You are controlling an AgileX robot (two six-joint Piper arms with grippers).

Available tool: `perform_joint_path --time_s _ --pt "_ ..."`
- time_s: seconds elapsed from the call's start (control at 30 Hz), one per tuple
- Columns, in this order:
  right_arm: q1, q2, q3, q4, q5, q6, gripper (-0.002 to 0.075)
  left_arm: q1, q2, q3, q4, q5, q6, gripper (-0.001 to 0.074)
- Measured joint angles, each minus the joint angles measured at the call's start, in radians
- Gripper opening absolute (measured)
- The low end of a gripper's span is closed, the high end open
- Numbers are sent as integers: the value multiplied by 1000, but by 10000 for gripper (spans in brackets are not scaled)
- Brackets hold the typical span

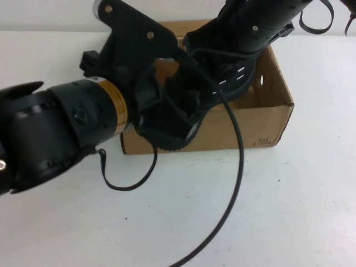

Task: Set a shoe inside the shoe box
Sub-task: Hand over the shoe

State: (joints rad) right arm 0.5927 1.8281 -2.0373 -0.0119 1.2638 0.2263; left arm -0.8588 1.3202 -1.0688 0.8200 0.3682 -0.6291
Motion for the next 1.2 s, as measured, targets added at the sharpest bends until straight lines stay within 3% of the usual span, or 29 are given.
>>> perform_joint_path --time_s 0.47,0.5,0.57,0.63,0.73,0.87,1.07,1.2 --pt "0 0 -9 19 -2 0 4 -9 61 -1 16 -28 -57 626" --pt "-1 0 -14 29 -2 0 4 -9 61 -1 16 -26 -66 589" --pt "-2 0 -19 50 -2 -3 4 -9 61 -1 18 -14 -80 433" --pt "-2 0 -18 72 -2 -16 4 -9 61 -1 27 2 -88 201" --pt "-2 0 -18 90 -2 -27 4 -9 61 -1 31 15 -88 67" --pt "-2 0 -19 92 -2 -113 4 -11 61 -1 35 17 -88 29" --pt "-2 0 -21 104 -2 -419 15 -15 33 -1 52 14 -84 23" --pt "-2 -38 -21 112 -19 -554 152 -15 -9 0 52 8 -45 22"
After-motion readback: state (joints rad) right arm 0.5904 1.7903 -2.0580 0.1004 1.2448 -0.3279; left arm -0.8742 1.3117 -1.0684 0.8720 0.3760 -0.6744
